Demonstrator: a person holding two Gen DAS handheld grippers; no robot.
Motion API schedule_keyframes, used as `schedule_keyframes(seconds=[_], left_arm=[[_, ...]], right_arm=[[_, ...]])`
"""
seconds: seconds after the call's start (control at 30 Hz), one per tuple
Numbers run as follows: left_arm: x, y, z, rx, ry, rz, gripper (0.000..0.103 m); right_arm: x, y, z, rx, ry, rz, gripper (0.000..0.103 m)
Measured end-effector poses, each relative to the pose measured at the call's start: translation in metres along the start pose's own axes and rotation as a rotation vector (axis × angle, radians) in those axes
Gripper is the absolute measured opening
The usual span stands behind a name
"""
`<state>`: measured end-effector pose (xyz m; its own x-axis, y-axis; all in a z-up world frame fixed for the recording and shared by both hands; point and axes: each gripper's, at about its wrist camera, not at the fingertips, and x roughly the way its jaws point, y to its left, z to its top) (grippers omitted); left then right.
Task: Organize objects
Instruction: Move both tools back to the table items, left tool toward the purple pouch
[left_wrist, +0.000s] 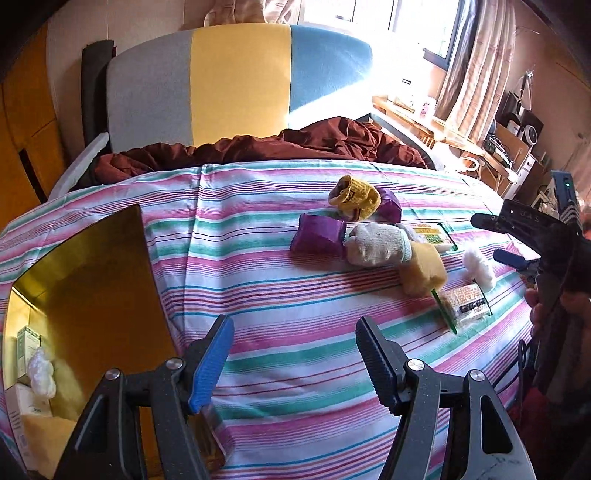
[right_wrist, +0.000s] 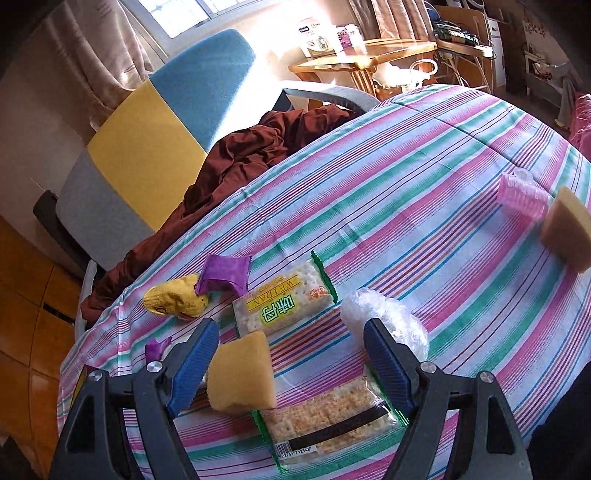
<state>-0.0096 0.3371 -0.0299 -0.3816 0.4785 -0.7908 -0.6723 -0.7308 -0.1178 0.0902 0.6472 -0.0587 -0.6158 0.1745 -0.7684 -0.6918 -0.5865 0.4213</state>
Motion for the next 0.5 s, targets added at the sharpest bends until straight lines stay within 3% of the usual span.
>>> schedule_keyframes(seconds=[0.23,0.4,0.5], left_arm=[[0.041,-0.008,0.038,0.036,0.033,0.042,0.06],[0.075,0.001,0.065,-0.059,0.097,-0.005,0.058],[0.09,0.015,0.074,-0.19,0.159,-0.068,0.058]], right_arm=[[0.002,0.001,0.0,0.004,0.022,0.03,0.082],[0.006,0.005,-0.001,-0.011,0.043,0.038,0.082],[0.008,0.005,-0.001,-0.008,0.056,0.045,0.082]])
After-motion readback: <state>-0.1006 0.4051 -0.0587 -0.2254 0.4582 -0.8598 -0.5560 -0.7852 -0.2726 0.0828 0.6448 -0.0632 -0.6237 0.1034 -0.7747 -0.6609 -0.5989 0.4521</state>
